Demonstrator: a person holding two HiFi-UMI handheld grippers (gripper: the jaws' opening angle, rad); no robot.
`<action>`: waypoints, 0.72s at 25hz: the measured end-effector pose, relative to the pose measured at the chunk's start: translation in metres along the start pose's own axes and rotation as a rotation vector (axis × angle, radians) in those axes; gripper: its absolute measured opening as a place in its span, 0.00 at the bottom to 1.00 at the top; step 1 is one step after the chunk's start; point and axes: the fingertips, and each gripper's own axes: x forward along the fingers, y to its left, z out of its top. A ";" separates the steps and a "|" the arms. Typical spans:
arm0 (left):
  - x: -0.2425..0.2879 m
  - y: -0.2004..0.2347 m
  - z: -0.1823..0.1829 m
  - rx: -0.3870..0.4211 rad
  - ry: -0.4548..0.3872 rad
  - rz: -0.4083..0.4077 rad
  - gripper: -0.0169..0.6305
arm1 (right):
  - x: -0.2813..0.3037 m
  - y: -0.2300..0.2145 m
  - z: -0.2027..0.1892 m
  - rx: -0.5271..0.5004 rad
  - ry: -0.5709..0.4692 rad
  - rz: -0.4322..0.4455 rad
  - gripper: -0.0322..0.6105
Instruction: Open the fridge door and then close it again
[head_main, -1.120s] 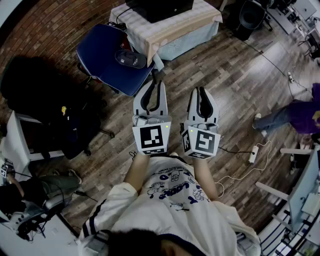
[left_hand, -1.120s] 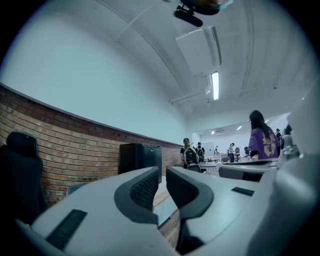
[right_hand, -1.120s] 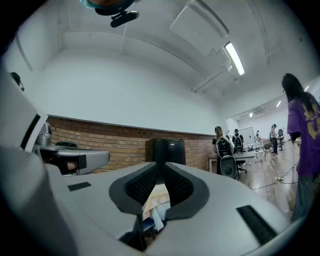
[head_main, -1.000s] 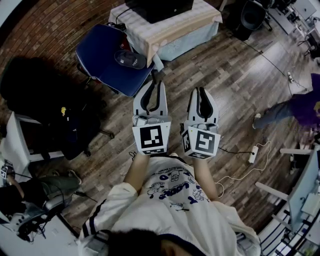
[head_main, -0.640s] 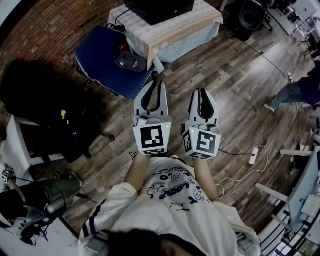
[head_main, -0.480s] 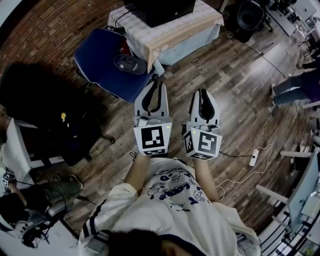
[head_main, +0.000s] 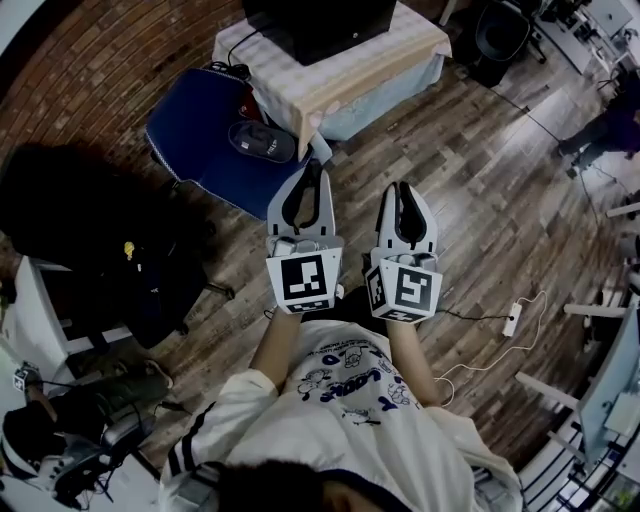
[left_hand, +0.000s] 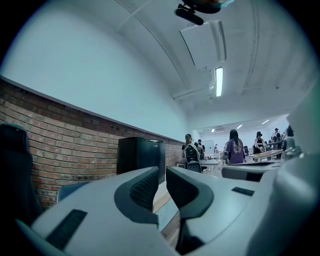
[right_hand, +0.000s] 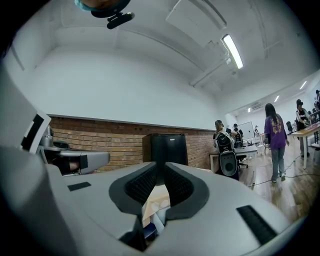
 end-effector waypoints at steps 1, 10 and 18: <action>0.004 0.003 -0.002 -0.002 0.005 0.005 0.12 | 0.004 0.001 -0.002 0.000 0.005 0.004 0.15; 0.046 0.011 -0.018 -0.025 0.047 0.039 0.12 | 0.048 -0.010 -0.012 -0.003 0.047 0.041 0.15; 0.107 0.017 -0.022 -0.022 0.053 0.099 0.12 | 0.117 -0.032 -0.015 0.006 0.056 0.102 0.15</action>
